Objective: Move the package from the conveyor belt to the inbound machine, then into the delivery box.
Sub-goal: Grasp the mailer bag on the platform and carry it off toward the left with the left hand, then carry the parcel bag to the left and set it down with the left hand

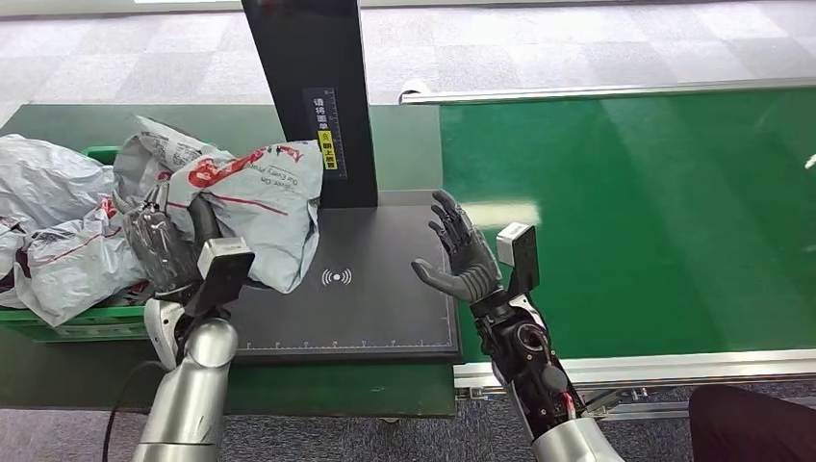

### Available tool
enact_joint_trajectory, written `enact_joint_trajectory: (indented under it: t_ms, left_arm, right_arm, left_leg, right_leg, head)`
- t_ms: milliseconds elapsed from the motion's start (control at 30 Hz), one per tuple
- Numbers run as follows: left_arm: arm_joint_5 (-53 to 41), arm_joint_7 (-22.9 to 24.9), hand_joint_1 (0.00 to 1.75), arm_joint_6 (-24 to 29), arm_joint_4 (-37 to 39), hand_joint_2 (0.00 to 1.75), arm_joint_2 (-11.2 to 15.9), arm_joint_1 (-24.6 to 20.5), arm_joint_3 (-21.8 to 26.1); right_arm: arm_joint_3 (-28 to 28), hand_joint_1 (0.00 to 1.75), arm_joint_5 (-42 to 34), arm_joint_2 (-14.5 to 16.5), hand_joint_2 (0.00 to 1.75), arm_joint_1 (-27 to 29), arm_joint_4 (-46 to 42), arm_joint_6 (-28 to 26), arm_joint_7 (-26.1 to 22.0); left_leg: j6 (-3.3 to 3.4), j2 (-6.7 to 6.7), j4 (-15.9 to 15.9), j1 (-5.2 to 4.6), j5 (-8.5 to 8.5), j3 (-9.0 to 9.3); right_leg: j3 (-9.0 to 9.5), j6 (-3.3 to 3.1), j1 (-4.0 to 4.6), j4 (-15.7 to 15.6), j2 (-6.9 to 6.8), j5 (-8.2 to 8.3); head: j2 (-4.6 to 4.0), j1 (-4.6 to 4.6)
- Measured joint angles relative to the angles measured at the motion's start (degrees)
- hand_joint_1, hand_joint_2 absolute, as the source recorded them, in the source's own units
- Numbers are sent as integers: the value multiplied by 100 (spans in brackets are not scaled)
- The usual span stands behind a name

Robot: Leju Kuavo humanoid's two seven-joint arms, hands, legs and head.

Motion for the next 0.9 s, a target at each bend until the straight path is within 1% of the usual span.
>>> enact_joint_trajectory:
  t_ms: [100, 200, 267, 367, 500, 733, 833, 900]
  left_arm:
    - [-699, 590, 175, 0, 269, 175, 168, -527, 403]
    - [-1288, 1042, 175, 0, 698, 175, 470, -1066, 817]
    - [-1513, 1122, 175, 1, 991, 175, 683, -1387, 1075]
    - [-1600, 1126, 175, 2, 1301, 175, 917, -1701, 1316]
    - [-1614, 1126, 175, 2, 1527, 175, 1066, -1876, 1466]
    - [-1665, 1139, 175, 2, 1711, 175, 1148, -1946, 1568]
    - [-2072, 1343, 175, 2, 1766, 175, 1181, -1986, 1615]
    - [-2555, 1676, 175, 2, 1908, 175, 1277, -2107, 1656]
  right_arm:
    - [48, 0, 0, 2, 175, -2, 65, 26, -63]
    - [77, 0, -2, -8, 175, 2, 102, 68, -75]
    - [90, 0, -9, -16, 175, 5, 107, 108, -69]
    - [98, 0, -17, -25, 175, 7, 107, 120, -63]
    - [124, 0, -17, -25, 175, 7, 108, 120, -58]
    - [141, 0, -19, -25, 175, 7, 109, 121, -53]
    - [147, 0, -31, -26, 175, 7, 109, 122, -45]
    - [153, 0, -43, -32, 175, 14, 109, 113, -35]
  left_leg:
    - [-5, 1, 0, 4, 4, 2]
    - [-12, 2, 0, 12, 8, 1]
    - [-13, 5, 0, 14, 8, 0]
    - [-14, 6, 0, 14, 8, -3]
    - [-14, 6, 0, 14, 8, -11]
    - [-14, 4, 1, 13, 8, -11]
    - [-14, 5, 1, 14, 8, -11]
    - [-14, 8, 1, 15, 8, -12]
  right_leg:
    - [-1, -4, 4, 3, 1, 2]
    - [-3, -6, 12, 5, 3, 4]
    - [-6, -7, 14, 5, 6, 4]
    - [-9, -7, 14, 6, 7, 4]
    - [-14, -7, 13, 5, 7, 4]
    - [-16, -7, 13, 4, 7, 4]
    - [-17, -7, 14, 4, 8, 4]
    - [-19, -8, 16, 5, 8, 5]
  head:
    - [0, 0]
    - [0, 1]
    - [1, 0]
    - [0, 1]
    - [-1, 2]
    - [0, 0]
    - [0, 1]
    - [0, 1]
